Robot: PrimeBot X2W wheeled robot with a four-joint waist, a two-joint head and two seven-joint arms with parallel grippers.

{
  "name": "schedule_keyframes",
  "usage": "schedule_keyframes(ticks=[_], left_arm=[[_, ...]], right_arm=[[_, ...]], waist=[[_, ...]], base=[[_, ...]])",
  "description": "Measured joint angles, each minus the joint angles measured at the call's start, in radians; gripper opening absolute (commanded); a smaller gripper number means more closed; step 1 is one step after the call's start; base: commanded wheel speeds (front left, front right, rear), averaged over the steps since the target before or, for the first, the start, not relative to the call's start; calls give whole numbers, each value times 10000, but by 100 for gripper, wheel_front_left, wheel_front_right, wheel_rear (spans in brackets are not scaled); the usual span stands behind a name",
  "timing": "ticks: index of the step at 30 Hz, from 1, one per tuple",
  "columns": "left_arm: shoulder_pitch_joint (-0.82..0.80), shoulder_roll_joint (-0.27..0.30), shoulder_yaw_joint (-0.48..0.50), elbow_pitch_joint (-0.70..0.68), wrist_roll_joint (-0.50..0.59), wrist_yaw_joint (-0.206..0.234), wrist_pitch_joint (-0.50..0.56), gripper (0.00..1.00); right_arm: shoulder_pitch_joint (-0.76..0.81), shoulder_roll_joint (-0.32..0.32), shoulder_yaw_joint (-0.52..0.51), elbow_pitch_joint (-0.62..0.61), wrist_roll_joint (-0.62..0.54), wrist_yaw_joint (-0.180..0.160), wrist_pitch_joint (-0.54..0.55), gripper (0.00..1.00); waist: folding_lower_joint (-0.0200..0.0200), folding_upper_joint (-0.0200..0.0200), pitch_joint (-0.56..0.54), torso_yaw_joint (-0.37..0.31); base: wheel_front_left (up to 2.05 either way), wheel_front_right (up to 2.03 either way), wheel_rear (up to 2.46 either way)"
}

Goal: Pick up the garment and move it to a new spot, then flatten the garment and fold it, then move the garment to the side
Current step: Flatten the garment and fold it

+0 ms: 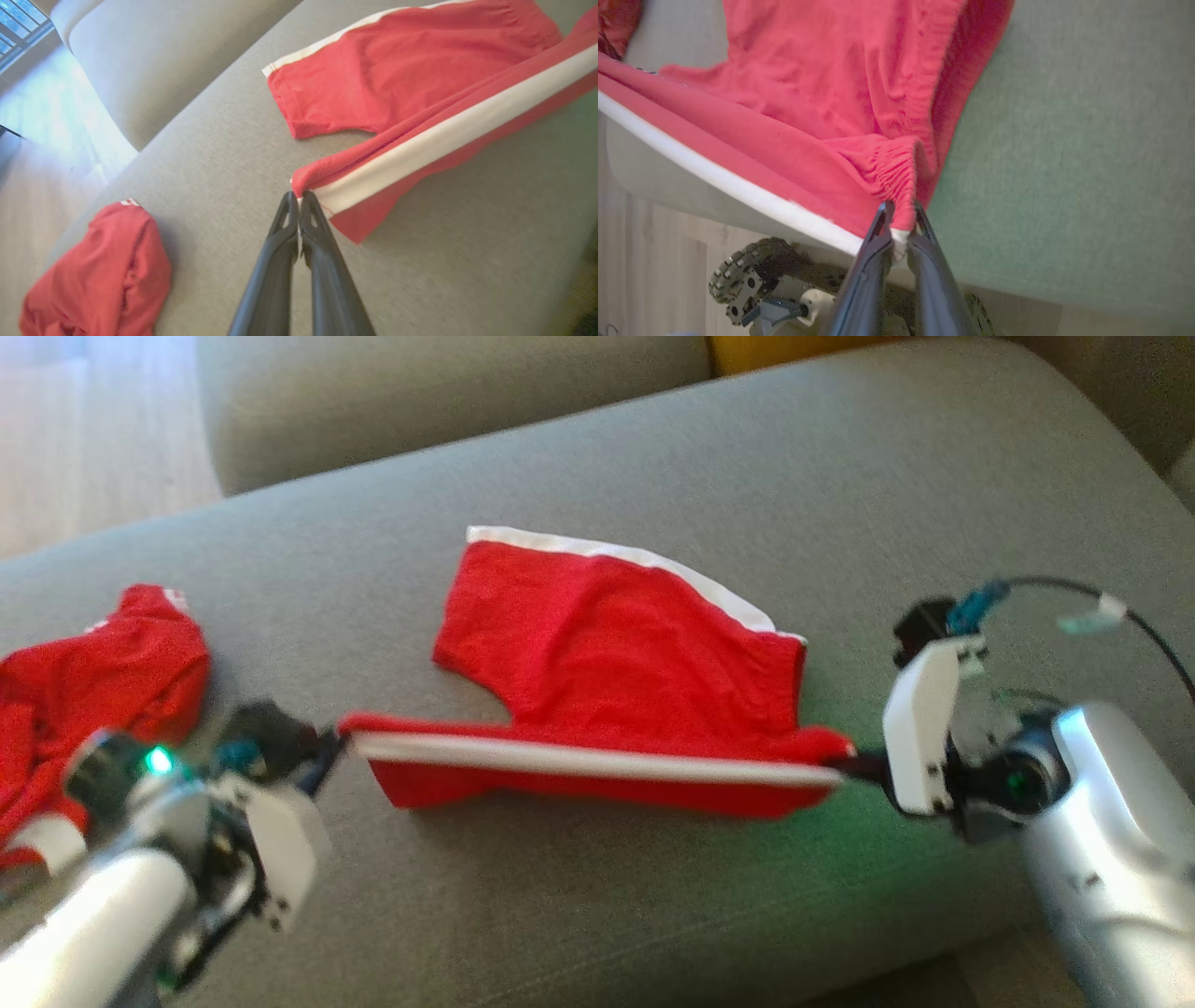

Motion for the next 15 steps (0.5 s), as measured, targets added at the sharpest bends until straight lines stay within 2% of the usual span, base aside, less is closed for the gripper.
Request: schedule_keyframes(ticks=[1,2,7,12,15], left_arm=[[-252,56,21,54,59,-10,96,0],[-805,161,59,176,178,-224,313,0],[-2492,215,38,861,564,-853,922,0],[-4325,105,-251,1879,1170,-1360,1195,0],[-5391,-173,-491,2600,1450,-1511,1202,0]], right_arm=[[-190,182,-119,52,-142,0,-115,0],[-611,550,-330,226,-391,0,-324,0],[-1666,1578,-897,941,-853,0,-968,0],[-2756,2042,-1361,1889,-1147,0,-1739,0],[-3392,2155,-1634,2466,-1143,0,-2236,0]], waist=[[-1,0,101,-95],[0,0,366,-263],[2,0,1199,-699],[3,0,2126,-1126],[3,0,2661,-1346]], base=[[0,0,0],[0,0,0],[0,0,0],[0,0,0],[0,0,0]])
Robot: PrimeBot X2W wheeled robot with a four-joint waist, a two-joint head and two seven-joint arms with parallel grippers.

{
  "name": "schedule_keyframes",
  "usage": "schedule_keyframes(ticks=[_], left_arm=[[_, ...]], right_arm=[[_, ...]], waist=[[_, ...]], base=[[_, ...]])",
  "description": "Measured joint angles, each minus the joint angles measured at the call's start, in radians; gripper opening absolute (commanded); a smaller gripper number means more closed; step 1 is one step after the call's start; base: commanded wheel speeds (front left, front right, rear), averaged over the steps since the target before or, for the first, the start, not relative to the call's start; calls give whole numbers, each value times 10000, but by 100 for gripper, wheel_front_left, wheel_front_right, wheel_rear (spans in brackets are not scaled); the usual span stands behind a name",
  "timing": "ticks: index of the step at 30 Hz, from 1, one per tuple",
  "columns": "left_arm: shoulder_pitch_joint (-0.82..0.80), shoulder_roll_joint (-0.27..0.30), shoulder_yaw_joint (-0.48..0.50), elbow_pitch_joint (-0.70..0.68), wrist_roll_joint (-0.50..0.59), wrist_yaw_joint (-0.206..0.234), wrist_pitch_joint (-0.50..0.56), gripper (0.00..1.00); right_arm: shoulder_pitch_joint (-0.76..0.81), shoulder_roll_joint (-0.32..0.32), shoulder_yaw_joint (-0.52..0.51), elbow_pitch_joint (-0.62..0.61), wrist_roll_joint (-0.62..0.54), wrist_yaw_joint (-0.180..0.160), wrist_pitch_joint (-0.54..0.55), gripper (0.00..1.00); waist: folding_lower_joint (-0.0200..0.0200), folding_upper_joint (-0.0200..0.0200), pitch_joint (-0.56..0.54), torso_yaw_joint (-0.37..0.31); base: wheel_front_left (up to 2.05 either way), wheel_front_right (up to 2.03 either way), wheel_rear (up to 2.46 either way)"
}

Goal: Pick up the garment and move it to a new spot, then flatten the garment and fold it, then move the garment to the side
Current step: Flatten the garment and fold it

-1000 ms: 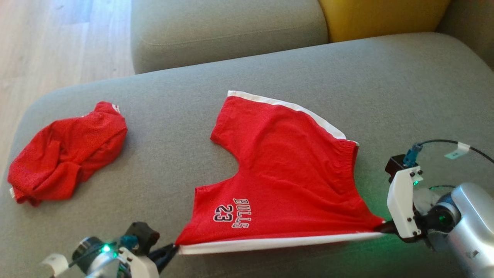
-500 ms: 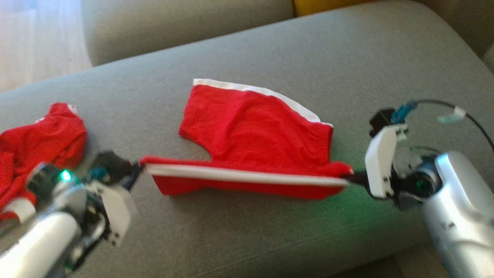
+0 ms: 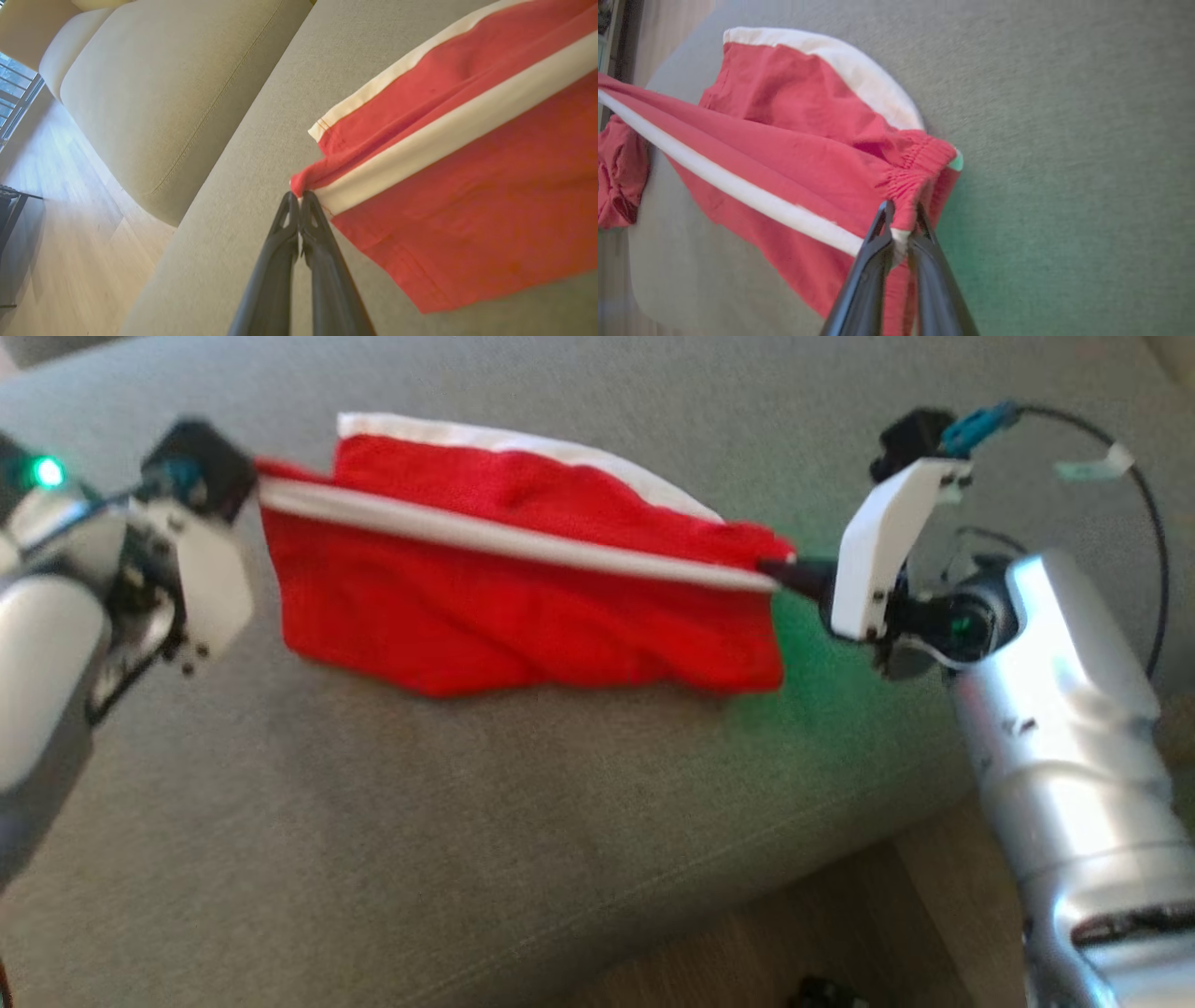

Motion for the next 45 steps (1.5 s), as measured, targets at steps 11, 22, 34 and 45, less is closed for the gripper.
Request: schedule_keyframes(ticks=[11,22,34,45], left_arm=[[-2098,-853,-1147,2706,334,-155,-502,0],[-3030,-1517,-1515,4510,539,-150,-1804,35],[-3338,-2207,-1509,5917,648,395,-3331,100],[-2449,-2727,-1212,6408,31,1018,-4909,100]], right_arm=[[-1360,40,999,2010,1841,0,-1406,0],[-2197,31,2205,3110,3141,0,-2594,100],[-2950,23,2698,4286,3944,-2,-4211,100],[-2849,-591,3643,4088,3081,-2,-4968,100]], waist=[[-2,0,1182,-684],[-4,0,1366,-659],[-3,0,1288,-477],[-5,0,280,-215]], base=[[0,0,0],[0,0,0],[0,0,0],[0,0,0]])
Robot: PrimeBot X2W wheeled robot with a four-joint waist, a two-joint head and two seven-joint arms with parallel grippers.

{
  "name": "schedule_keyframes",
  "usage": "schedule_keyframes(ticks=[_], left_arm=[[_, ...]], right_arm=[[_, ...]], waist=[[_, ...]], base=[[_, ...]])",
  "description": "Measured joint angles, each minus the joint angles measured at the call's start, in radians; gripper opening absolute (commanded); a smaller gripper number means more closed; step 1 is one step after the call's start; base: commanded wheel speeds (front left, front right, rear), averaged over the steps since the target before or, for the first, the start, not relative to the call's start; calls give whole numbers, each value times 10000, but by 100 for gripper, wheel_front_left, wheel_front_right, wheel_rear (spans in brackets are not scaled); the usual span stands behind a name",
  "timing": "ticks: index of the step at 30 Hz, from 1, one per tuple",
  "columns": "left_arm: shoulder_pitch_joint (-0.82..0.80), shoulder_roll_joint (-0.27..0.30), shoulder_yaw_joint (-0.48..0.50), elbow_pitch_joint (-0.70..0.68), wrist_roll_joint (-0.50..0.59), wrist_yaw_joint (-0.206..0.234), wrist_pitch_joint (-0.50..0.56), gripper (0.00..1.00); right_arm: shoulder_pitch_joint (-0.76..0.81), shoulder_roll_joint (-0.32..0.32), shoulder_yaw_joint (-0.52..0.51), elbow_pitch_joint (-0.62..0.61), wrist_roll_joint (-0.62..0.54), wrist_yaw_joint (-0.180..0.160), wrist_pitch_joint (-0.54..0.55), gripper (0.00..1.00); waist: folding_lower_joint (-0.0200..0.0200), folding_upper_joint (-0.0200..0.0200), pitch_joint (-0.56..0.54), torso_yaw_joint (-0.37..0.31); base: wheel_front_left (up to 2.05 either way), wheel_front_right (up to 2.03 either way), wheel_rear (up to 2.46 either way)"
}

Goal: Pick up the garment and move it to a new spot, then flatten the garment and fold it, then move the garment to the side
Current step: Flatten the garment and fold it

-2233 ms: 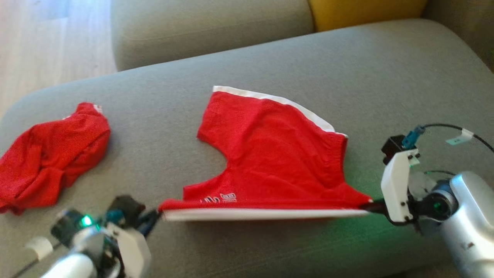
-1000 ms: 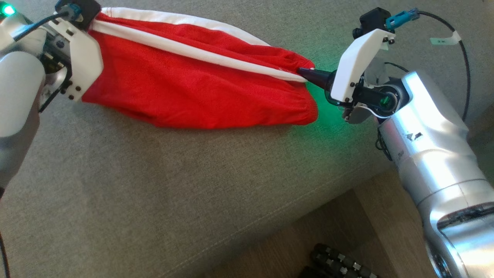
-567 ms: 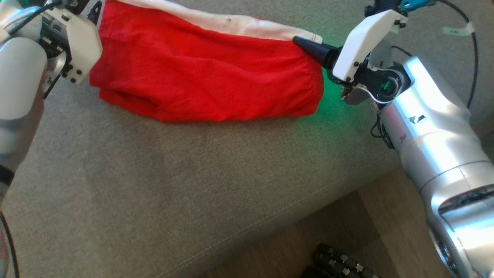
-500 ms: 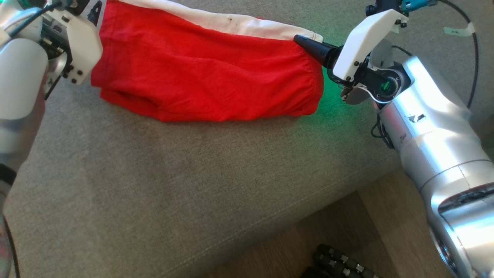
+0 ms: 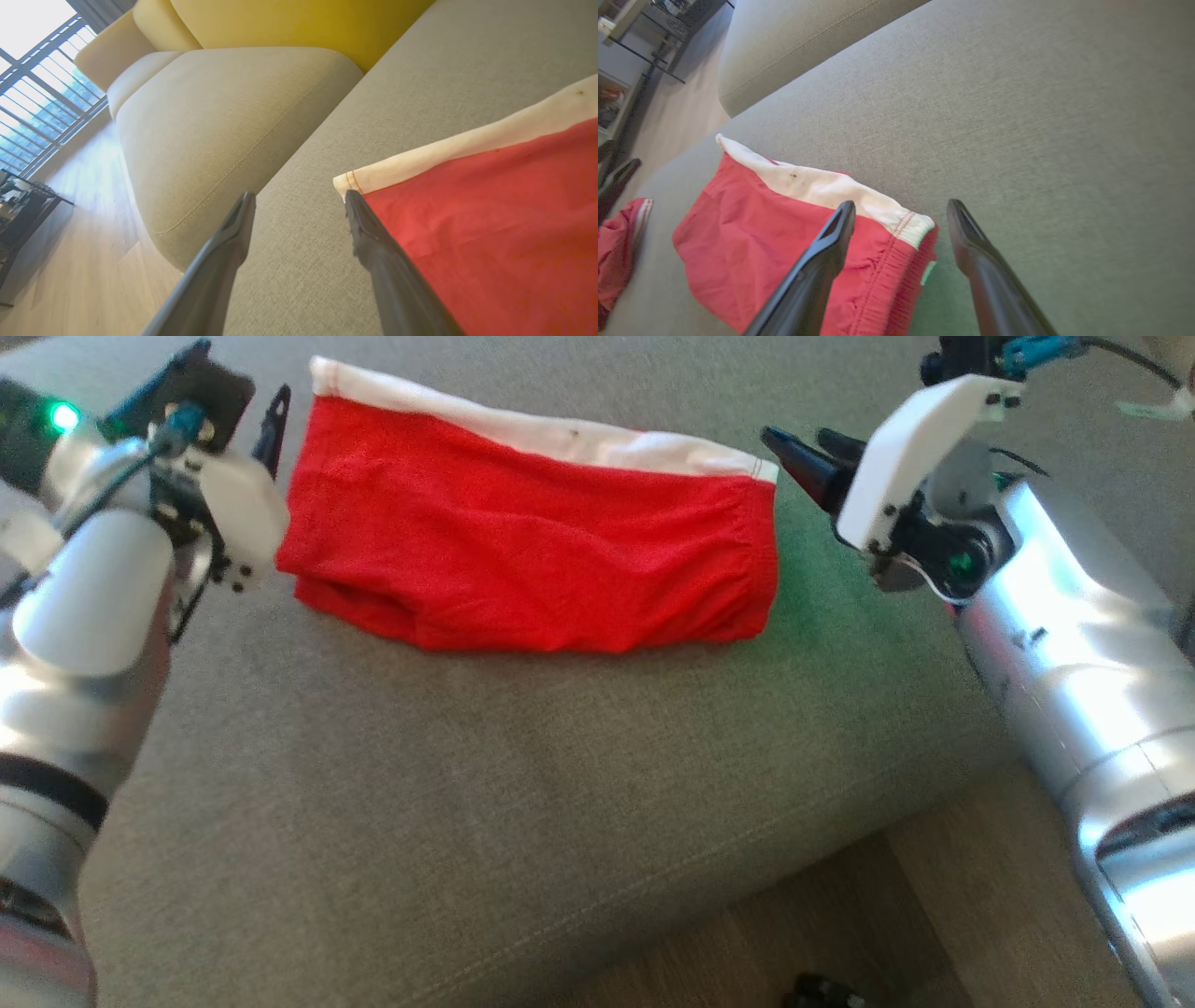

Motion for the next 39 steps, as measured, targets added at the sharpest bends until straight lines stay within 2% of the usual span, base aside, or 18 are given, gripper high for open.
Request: schedule_keyframes(ticks=[4,8,12,16,21,24,26,30,32,39], left_arm=[[536,-88,234,-65,-345,347,-504,100],[1038,-92,798,-671,-813,848,-907,100],[1851,-79,1396,-1983,-1237,1432,-1016,100],[3304,-73,2067,-4004,-1517,2176,-1026,100],[5612,-109,2731,-6433,-1536,3158,-1080,100],[7034,-176,3290,-7706,-1298,3733,-1081,100],[8069,-378,3816,-8525,-1235,4077,-1081,100],[10043,-844,4533,-9565,-849,4211,-1081,100],[10937,-1041,4826,-9658,-407,3992,-1081,100],[11071,-1340,5173,-9551,242,3262,-1080,100]], right_arm=[[582,-602,566,-460,-677,0,-451,100],[1245,-1127,623,-895,-1116,0,-1553,100],[1781,-1526,573,-1467,-1816,0,-2987,100],[2731,-1770,253,-2046,-2504,0,-4581,100],[4363,-1726,-1070,-2882,-3486,0,-5323,100],[5511,-1509,-2765,-4042,-4341,0,-5329,100],[6334,-1118,-3900,-5055,-4947,0,-5369,100],[8070,-104,-5055,-6508,-6205,0,-5369,100],[9068,320,-5333,-6882,-6821,0,-5361,100],[9299,545,-5687,-7384,-6970,0,-4911,100]], waist=[[-1,0,-548,180],[-1,0,-1132,417],[-1,0,-1706,724],[-1,0,-2175,1145],[-1,0,-2595,1692],[-1,0,-2790,1965],[-1,0,-2901,2098],[-1,0,-3016,2318],[-1,1,-3047,2457],[-1,0,-3027,2721]], base=[[0,0,0],[0,0,0],[0,0,0],[0,0,0],[0,0,0],[0,0,0],[0,0,0],[0,0,0],[0,0,0],[0,0,0]])
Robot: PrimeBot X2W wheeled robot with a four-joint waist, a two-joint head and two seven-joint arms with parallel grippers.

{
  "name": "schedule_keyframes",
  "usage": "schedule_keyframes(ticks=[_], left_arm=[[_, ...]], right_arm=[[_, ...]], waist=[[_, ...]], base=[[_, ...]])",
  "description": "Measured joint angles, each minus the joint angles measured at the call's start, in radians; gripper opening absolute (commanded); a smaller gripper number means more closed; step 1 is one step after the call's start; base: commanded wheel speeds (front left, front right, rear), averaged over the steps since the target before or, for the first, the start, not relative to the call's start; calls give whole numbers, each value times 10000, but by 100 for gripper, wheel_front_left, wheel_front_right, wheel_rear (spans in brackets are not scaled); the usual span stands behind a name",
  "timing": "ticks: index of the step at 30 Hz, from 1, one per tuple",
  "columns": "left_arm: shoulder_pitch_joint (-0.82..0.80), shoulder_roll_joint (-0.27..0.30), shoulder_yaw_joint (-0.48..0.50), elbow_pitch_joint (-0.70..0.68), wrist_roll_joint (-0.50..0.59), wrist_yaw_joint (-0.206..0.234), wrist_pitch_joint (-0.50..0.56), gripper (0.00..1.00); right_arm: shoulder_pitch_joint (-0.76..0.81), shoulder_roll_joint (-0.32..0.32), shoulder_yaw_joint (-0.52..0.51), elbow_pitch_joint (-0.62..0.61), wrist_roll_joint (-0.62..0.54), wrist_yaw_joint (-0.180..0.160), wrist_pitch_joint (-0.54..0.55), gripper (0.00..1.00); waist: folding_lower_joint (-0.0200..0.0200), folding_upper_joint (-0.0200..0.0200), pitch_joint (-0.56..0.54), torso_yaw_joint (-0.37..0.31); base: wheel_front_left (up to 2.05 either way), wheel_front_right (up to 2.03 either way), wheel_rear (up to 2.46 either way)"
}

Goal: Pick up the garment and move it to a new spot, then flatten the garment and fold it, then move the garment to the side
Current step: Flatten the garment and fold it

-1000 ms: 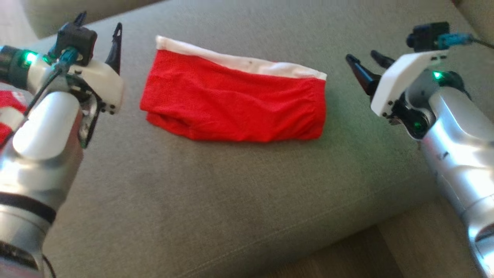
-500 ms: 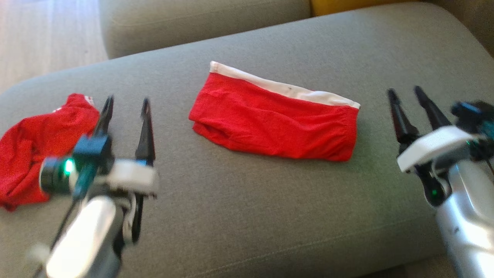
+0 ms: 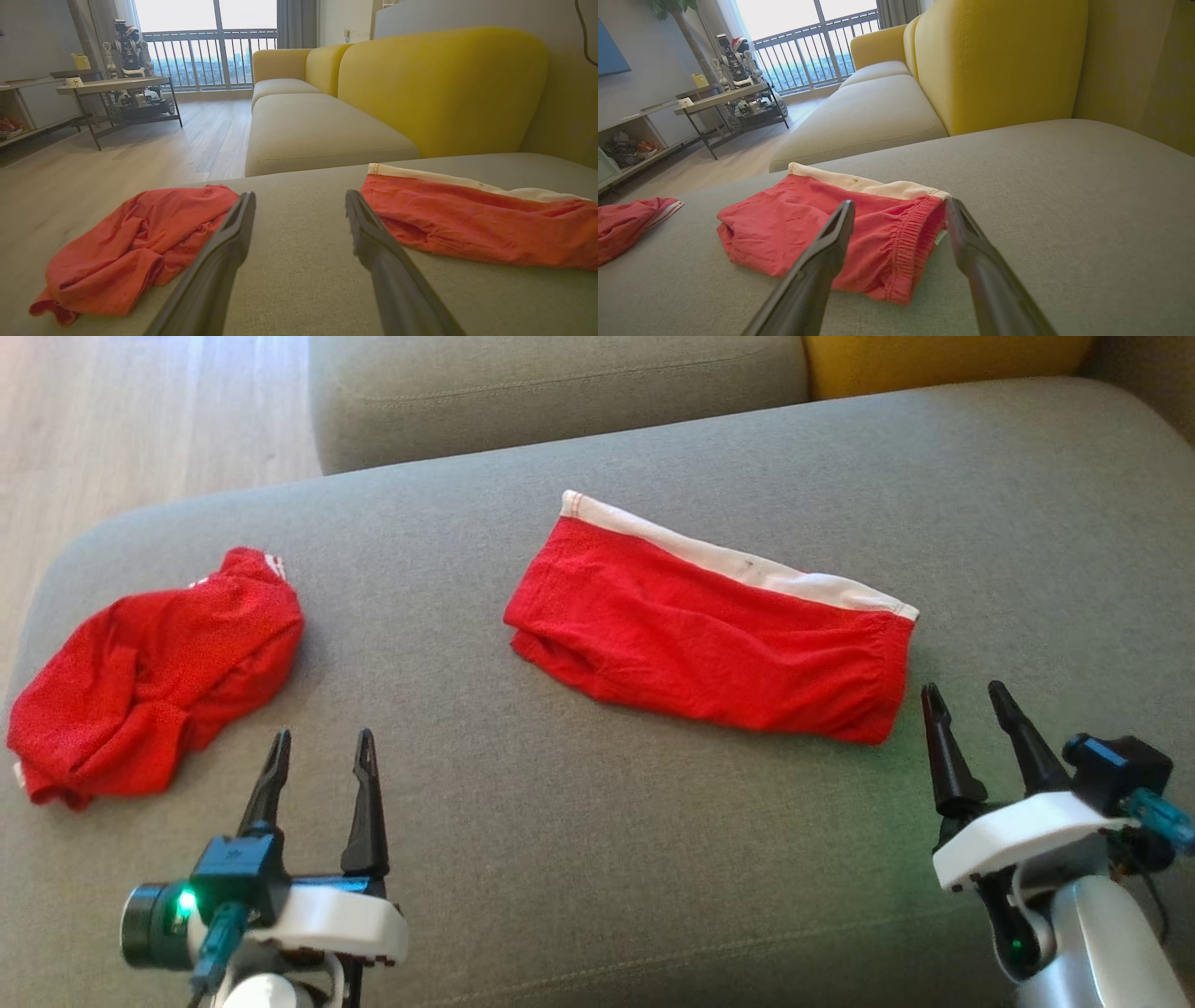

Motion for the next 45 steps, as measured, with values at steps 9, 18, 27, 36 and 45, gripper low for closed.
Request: schedule_keyframes(ticks=[9,18,27,36,45], left_arm=[[-145,-374,190,370,637,-752,0,100],[-546,-719,257,723,1099,-1181,0,100],[-585,-849,497,826,1321,-1365,0,100],[-663,-1030,614,930,1524,-1540,0,100],[-776,-1170,744,1030,1609,-1695,0,100]], right_arm=[[-540,88,-445,1172,1200,0,307,100],[-2207,88,-1214,4042,2458,0,261,100],[-3576,42,-1488,7156,3340,0,173,100],[-4613,-77,-1085,8506,4458,2,88,100],[-4801,-146,522,8560,5549,2,456,0]], waist=[[1,0,361,350],[2,0,814,988],[1,0,1017,1352],[2,0,1196,1378],[2,0,1245,1298]], base=[[0,0,0],[0,0,0],[0,0,0],[0,0,0],[0,0,0]])
